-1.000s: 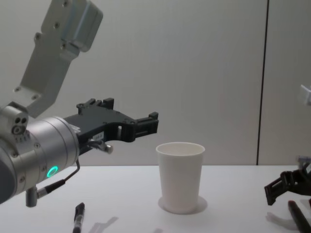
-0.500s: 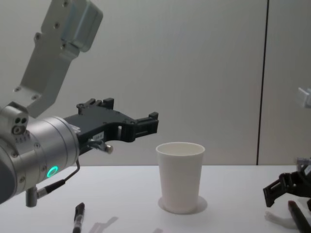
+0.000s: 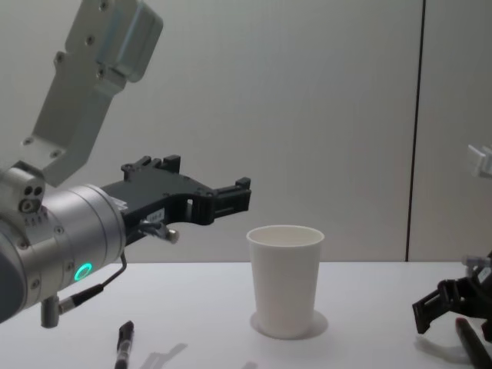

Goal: Place the pen into the pen holder.

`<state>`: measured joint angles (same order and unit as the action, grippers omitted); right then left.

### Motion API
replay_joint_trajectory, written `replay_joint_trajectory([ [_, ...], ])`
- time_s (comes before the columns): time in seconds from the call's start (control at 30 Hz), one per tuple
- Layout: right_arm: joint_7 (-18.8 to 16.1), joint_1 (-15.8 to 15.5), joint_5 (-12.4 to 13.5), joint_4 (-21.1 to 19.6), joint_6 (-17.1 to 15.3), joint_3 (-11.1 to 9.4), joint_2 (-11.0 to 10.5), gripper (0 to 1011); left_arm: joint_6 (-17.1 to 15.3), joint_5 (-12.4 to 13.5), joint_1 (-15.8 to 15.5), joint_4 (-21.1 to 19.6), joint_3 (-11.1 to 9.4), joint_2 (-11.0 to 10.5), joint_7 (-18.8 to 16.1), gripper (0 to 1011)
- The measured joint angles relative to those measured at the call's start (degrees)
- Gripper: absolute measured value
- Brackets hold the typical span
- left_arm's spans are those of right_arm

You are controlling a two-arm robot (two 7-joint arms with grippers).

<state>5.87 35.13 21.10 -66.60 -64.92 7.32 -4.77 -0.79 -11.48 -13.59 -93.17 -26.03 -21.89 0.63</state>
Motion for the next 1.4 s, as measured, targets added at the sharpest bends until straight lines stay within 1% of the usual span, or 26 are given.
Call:
replay_joint_trajectory([
  [0.1, -0.2, 0.0, -0.2, 0.1, 0.0, -0.1, 0.0, 1002, 0.0, 0.0, 0.0, 0.0, 0.0, 0.0, 0.0, 1004],
  [0.23, -0.6, 0.0, -0.5, 0.2, 0.1, -0.2, 0.1, 933, 0.0, 0.0, 0.0, 0.0, 0.0, 0.0, 0.0, 1004],
  [0.3, -0.8, -0.1, -0.8, 0.3, 0.1, -0.2, 0.2, 839, 0.0, 0.0, 0.0, 0.0, 0.0, 0.0, 0.0, 1004],
  [0.37, -1.1, -0.1, -1.0, 0.4, 0.1, -0.3, 0.2, 823, 0.0, 0.0, 0.0, 0.0, 0.0, 0.0, 0.0, 1004],
  [0.43, -1.3, -0.1, -1.2, 0.5, 0.1, -0.3, 0.2, 771, 0.0, 0.0, 0.0, 0.0, 0.0, 0.0, 0.0, 1004],
  [0.5, -1.5, 0.0, -1.5, 0.5, 0.0, -0.4, 0.3, 694, 0.0, 0.0, 0.0, 0.0, 0.0, 0.0, 0.0, 1004],
  [0.53, -1.6, 0.0, -1.6, 0.5, -0.1, -0.4, 0.3, 682, 0.0, 0.0, 0.0, 0.0, 0.0, 0.0, 0.0, 1004],
  [0.57, -1.8, 0.0, -1.9, 0.6, -0.2, -0.4, 0.3, 614, 0.0, 0.0, 0.0, 0.0, 0.0, 0.0, 0.0, 1004],
  [0.6, -1.9, 0.0, -2.0, 0.6, -0.3, -0.5, 0.3, 614, 0.0, 0.0, 0.0, 0.0, 0.0, 0.0, 0.0, 1004],
  [0.67, -2.0, 0.0, -2.3, 0.7, -0.4, -0.5, 0.3, 553, 0.0, 0.0, 0.0, 0.0, 0.0, 0.0, 0.0, 1004],
  [0.7, -2.2, 0.1, -2.5, 0.7, -0.5, -0.5, 0.3, 487, 0.0, 0.0, 0.0, 0.0, 0.0, 0.0, 0.0, 1004],
  [0.73, -2.4, 0.1, -2.8, 0.8, -0.6, -0.5, 0.3, 478, 0.0, 0.0, 0.0, 0.0, 0.0, 0.0, 0.0, 1004],
  [0.77, -2.5, 0.1, -3.0, 0.8, -0.7, -0.5, 0.3, 431, 0.0, 0.0, 0.0, 0.0, 0.0, 0.0, 0.0, 1004],
  [0.87, -2.9, 0.2, -3.6, 1.0, -1.0, -0.4, 0.3, 343, 0.0, 0.0, 0.0, 0.0, 0.0, 0.0, 0.0, 1004],
  [0.93, -3.3, 0.3, -4.0, 1.1, -1.3, -0.4, 0.3, 245, 0.0, 0.0, 0.0, 0.0, 0.0, 0.0, 0.0, 1004],
  [0.97, -3.4, 0.3, -4.2, 1.1, -1.3, -0.3, 0.3, 223, 0.0, 0.0, 0.0, 0.0, 0.0, 0.0, 0.0, 1004],
  [1.0, -3.6, 0.4, -4.4, 1.1, -1.4, -0.3, 0.3, 223, 0.0, 0.0, 0.0, 0.0, 0.0, 0.0, 0.0, 1004],
  [1.07, -3.8, 0.4, -4.7, 1.2, -1.6, -0.3, 0.4, 175, 0.0, 0.0, 0.0, 0.0, 0.0, 0.0, 0.0, 1004],
  [1.4, -5.4, 0.7, -6.9, 1.3, -2.0, 0.0, 0.4, 175, 0.0, 0.0, 0.0, 0.0, 0.0, 0.0, 0.0, 1004],
])
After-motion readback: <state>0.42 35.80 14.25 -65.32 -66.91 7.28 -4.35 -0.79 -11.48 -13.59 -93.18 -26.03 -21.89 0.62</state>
